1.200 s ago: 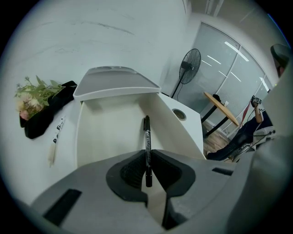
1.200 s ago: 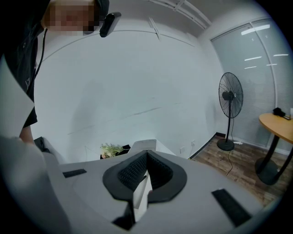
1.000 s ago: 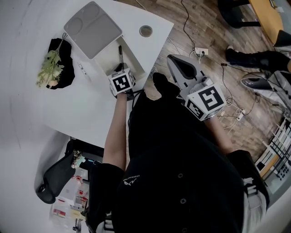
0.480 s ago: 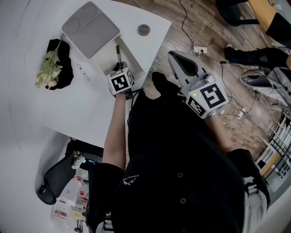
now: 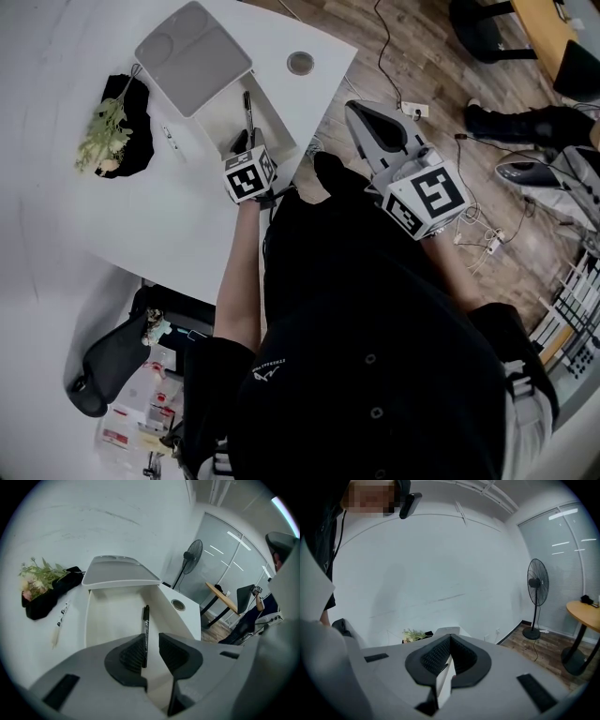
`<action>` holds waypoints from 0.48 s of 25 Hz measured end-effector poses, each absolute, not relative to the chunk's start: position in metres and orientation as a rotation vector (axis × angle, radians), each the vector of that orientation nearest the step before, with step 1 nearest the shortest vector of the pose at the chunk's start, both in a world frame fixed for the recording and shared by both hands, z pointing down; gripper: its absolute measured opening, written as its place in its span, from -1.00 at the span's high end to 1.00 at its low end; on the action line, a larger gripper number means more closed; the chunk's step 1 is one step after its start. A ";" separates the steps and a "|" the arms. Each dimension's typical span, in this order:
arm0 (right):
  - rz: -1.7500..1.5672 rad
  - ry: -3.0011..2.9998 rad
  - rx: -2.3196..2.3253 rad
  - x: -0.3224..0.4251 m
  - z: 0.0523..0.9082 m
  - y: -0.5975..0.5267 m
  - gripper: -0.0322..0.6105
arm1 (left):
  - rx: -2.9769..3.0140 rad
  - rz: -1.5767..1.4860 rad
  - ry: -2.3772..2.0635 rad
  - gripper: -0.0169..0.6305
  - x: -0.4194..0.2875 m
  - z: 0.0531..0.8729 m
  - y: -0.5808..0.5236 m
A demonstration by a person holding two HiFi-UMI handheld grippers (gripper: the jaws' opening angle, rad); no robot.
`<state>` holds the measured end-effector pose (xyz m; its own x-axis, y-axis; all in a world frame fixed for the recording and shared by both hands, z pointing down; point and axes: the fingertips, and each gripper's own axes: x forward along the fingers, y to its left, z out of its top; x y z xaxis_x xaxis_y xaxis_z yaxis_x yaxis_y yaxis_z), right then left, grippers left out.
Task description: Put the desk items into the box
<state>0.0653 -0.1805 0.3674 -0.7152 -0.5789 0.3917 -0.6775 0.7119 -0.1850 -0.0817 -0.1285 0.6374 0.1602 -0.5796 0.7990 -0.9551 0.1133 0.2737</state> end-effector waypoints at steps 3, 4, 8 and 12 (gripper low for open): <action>0.461 -2.613 0.985 0.065 0.368 -0.182 0.90 | 1.579 0.531 -1.579 0.85 -0.089 0.626 -0.126; 0.465 -2.614 0.985 0.065 0.368 -0.183 0.90 | 1.593 0.516 -1.601 0.91 -0.091 0.620 -0.127; 0.460 -2.639 0.953 0.062 0.362 -0.186 0.90 | 1.694 0.390 -1.655 0.92 -0.093 0.583 -0.131; 0.446 -2.673 0.914 0.054 0.356 -0.192 0.90 | 1.789 0.372 -1.740 0.92 -0.095 0.547 -0.131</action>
